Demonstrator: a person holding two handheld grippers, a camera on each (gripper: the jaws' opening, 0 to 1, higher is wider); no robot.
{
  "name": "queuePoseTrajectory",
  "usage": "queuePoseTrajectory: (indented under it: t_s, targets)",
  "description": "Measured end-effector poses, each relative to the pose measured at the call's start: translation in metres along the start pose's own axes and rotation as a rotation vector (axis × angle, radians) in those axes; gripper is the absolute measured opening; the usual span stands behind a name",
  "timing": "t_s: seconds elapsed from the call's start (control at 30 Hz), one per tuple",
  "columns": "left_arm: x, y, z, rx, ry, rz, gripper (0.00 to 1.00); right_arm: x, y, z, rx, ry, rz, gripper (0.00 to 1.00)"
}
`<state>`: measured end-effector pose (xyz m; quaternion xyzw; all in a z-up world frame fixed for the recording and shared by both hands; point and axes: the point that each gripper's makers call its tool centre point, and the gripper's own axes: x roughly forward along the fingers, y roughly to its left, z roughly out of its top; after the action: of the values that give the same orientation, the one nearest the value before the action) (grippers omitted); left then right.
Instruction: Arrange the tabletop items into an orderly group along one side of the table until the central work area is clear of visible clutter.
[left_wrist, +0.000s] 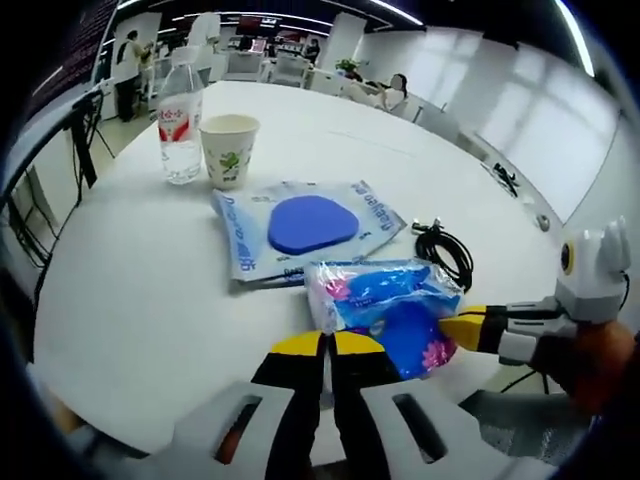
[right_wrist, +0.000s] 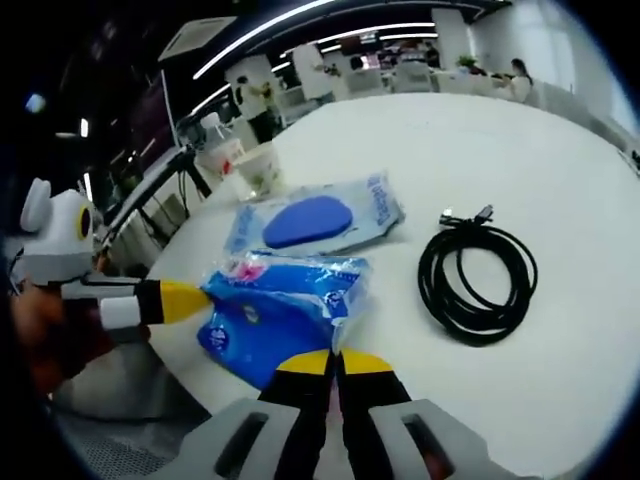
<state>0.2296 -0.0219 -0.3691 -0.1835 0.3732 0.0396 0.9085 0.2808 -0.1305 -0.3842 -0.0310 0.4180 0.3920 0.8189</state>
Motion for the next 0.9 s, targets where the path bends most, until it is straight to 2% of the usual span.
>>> queuePoseTrajectory:
  t_s: [0.4, 0.9]
  targets:
    - [0.004, -0.006, 0.018, -0.032, -0.058, 0.006, 0.01, 0.008, -0.014, 0.023, -0.006, -0.017, 0.013, 0.00]
    - [0.013, -0.023, 0.035, -0.014, -0.094, -0.014, 0.06, 0.011, -0.040, 0.051, -0.001, -0.050, 0.012, 0.00]
